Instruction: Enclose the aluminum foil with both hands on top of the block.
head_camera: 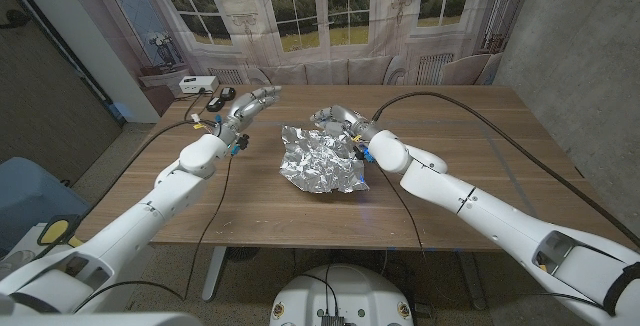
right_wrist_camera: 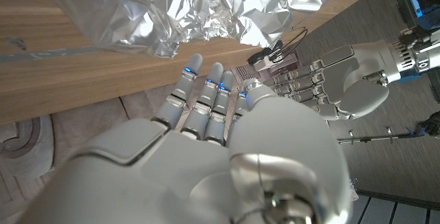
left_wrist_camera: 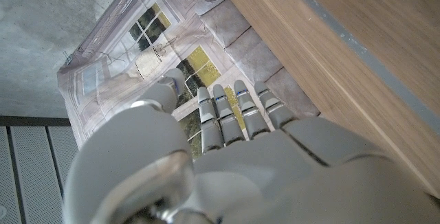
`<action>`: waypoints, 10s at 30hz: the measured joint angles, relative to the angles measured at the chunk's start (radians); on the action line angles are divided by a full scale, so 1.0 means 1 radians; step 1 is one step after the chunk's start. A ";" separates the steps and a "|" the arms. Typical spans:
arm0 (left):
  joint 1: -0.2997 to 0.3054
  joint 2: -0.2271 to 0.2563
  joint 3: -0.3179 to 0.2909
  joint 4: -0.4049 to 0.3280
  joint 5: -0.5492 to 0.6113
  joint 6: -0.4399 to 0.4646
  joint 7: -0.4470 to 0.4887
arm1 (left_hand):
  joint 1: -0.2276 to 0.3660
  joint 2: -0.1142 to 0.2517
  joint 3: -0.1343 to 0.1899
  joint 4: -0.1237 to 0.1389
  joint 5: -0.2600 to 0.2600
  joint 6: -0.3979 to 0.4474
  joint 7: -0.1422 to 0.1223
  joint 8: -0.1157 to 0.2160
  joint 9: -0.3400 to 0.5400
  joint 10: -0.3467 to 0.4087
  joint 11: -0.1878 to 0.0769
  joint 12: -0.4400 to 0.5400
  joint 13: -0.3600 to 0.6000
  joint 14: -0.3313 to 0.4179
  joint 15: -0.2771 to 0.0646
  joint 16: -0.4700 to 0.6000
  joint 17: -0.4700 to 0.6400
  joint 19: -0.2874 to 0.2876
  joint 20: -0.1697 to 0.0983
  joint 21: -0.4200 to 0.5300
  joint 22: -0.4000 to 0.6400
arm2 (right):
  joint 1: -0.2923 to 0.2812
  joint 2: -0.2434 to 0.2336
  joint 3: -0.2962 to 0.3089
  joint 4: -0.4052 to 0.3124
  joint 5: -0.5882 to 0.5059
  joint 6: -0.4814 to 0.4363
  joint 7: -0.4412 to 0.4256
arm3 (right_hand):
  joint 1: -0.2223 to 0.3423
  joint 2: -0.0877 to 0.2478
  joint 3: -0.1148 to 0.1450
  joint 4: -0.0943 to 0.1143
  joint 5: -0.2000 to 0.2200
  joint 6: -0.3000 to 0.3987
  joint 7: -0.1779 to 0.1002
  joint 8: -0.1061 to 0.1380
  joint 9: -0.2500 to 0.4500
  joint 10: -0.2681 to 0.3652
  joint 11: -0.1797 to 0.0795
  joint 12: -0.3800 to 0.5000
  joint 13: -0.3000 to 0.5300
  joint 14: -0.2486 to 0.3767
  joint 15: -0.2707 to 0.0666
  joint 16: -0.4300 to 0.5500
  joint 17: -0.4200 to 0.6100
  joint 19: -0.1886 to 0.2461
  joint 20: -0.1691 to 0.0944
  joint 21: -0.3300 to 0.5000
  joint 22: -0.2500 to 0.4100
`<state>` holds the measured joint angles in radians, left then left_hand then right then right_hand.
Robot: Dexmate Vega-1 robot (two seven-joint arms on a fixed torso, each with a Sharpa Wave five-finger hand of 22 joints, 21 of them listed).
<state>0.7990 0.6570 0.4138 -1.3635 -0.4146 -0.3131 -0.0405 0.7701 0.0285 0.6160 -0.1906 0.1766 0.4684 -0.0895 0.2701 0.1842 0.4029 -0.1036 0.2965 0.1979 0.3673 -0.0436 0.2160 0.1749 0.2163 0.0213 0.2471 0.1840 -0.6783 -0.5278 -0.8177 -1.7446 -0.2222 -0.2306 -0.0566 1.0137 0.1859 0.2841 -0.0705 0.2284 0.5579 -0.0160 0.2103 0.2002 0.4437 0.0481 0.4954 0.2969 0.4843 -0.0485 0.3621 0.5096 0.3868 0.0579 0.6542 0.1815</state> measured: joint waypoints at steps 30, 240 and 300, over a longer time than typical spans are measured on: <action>-0.045 0.095 0.098 -0.115 0.039 0.070 -0.236 | 0.152 -0.038 -0.164 0.038 0.006 -0.282 0.005 -0.093 -0.003 -0.248 0.011 -0.112 -0.007 -0.201 0.004 -0.047 -0.007 0.055 -0.006 -0.023 -0.008 | -0.124 -0.049 0.027 -0.136 0.071 -0.102 -0.032 | -0.134 0.012 0.045 0.069 -0.033 -0.111 0.017 -0.019 0.002 -0.109 0.015 -0.126 -0.048 -0.148 0.032 -0.105 -0.046 -0.084 -0.009 -0.056 -0.009; 0.096 0.013 0.175 -0.257 0.371 0.188 0.195 | 0.214 0.046 -0.276 0.135 -0.003 -0.455 0.072 -0.093 0.000 -0.409 0.082 -0.101 0.000 -0.370 0.067 -0.047 -0.003 -0.140 0.100 -0.042 0.000 | -0.192 0.012 0.087 0.141 0.181 0.290 -0.196 | -0.460 -0.027 -0.012 0.056 -0.039 -0.527 -0.048 0.008 -0.005 -0.457 0.000 -0.255 -0.074 -0.410 0.044 -0.131 -0.154 -0.169 0.005 -0.370 -0.002; 0.174 0.164 -0.038 -0.424 0.567 0.210 0.399 | 0.063 0.031 -0.355 0.159 -0.003 -0.508 0.036 -0.089 -0.003 -0.492 0.088 -0.100 -0.003 -0.482 0.096 -0.047 -0.002 -0.238 0.116 -0.055 0.000 | -0.167 -0.029 0.211 -0.011 -0.004 0.207 -0.333 | -0.544 -0.096 -0.059 0.063 -0.039 -0.425 -0.035 0.014 -0.005 -0.375 0.018 -0.251 -0.083 -0.402 0.066 -0.138 -0.194 -0.178 0.032 -0.399 -0.005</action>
<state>0.9730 0.8214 0.3755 -1.7872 0.1528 -0.1028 0.3590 0.8331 0.0597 0.2612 -0.0316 0.1737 -0.0399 -0.0533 0.1814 0.1815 -0.0887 -0.0159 0.1968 0.1954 -0.1143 0.0519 0.1695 0.1725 -0.0220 0.1374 0.1923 0.1838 -0.8451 -0.5571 -0.6065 -1.7552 -0.2261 -0.0236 -0.3897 0.4695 0.0900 0.2247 -0.0072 0.1895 0.1329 -0.0514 0.2245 0.1955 0.0685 0.0659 0.2441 0.2138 0.0827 0.0171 0.2244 0.3152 0.2093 0.0896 0.2550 0.1767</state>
